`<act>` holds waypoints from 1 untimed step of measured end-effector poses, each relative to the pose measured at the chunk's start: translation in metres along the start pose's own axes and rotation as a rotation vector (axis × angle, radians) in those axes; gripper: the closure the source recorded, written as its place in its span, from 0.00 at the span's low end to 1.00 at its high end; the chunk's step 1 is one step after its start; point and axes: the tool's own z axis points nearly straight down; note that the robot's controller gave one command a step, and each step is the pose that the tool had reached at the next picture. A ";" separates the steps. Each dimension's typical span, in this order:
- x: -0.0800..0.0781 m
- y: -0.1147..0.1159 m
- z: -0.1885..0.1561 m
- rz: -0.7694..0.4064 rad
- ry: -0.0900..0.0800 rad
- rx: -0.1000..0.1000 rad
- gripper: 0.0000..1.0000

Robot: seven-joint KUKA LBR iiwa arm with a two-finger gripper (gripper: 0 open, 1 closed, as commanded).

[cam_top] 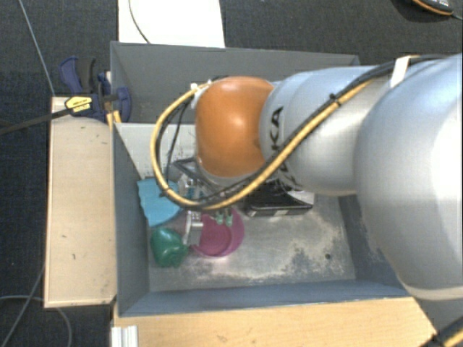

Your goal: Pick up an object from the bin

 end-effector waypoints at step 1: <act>0.000 0.000 0.000 0.000 0.000 0.000 0.00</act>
Offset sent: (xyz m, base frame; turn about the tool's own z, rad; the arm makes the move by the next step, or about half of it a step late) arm 0.0153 -0.0225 -0.0913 -0.1355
